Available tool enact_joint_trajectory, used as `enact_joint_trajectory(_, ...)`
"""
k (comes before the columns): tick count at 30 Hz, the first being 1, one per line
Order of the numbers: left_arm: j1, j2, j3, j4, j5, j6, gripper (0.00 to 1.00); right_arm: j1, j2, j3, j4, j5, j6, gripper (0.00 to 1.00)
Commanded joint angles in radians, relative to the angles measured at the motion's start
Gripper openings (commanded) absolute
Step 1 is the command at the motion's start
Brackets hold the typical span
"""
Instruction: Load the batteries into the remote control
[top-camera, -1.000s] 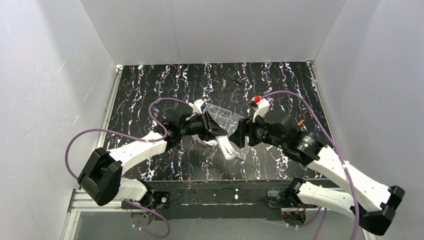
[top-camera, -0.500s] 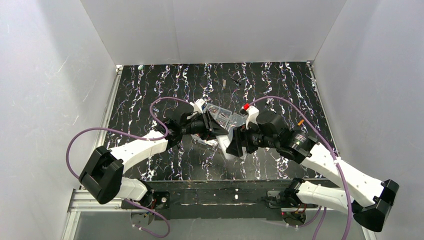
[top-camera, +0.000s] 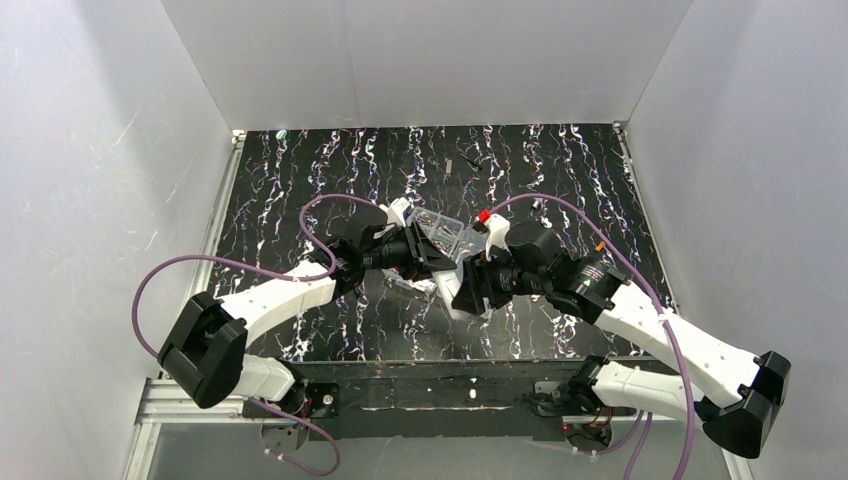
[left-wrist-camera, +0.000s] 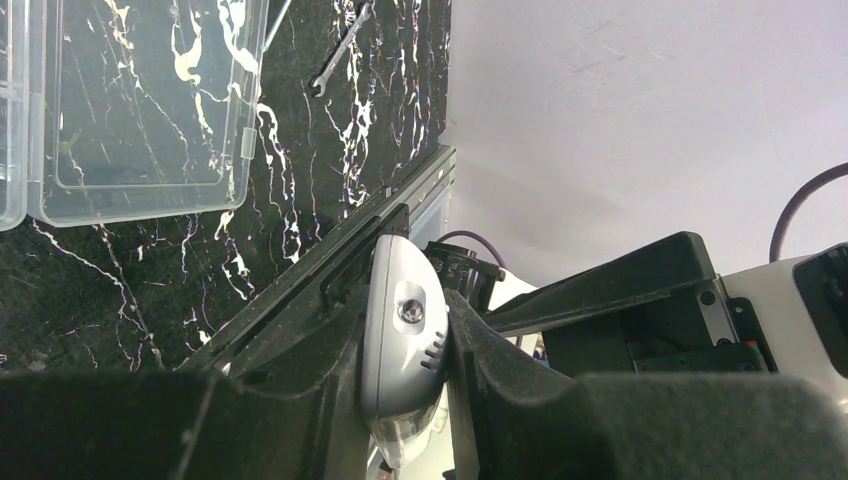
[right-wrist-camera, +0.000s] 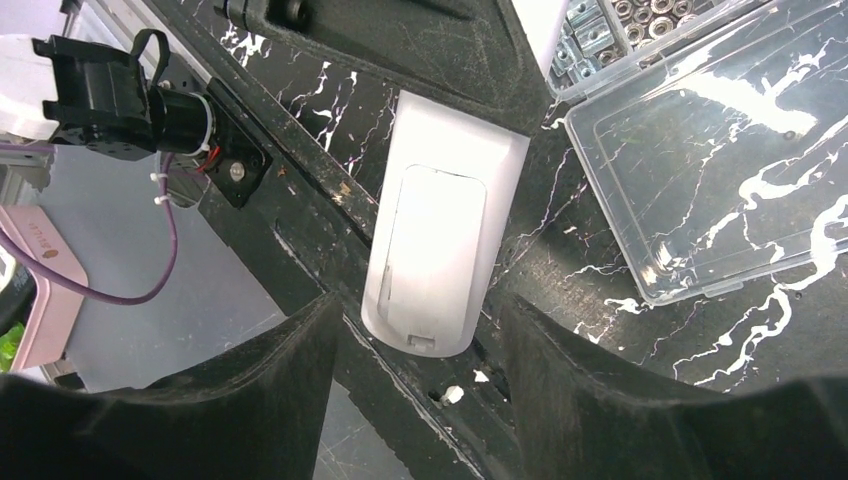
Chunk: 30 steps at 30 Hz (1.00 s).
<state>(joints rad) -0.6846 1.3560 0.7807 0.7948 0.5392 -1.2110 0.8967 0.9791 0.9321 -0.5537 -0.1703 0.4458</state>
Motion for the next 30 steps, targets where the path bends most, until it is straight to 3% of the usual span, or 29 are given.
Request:
enact_joint_trajectory(1, -0.005, -0.014, 0.017, 0.019, 0.039, 0.013, 0.0, 0.002, 0.018, 0.007, 0.024, -0.001, -0.019, 0.63)
enact_joint_trajectory(18, -0.005, -0.021, 0.013, 0.002, 0.039, 0.032, 0.0, 0.002, 0.03, 0.022, 0.009, -0.006, -0.065, 0.44)
enact_joint_trajectory(30, -0.005, -0.022, 0.012, -0.001, 0.038, 0.037, 0.0, 0.001, 0.011, 0.058, -0.037, 0.028, -0.106, 0.38)
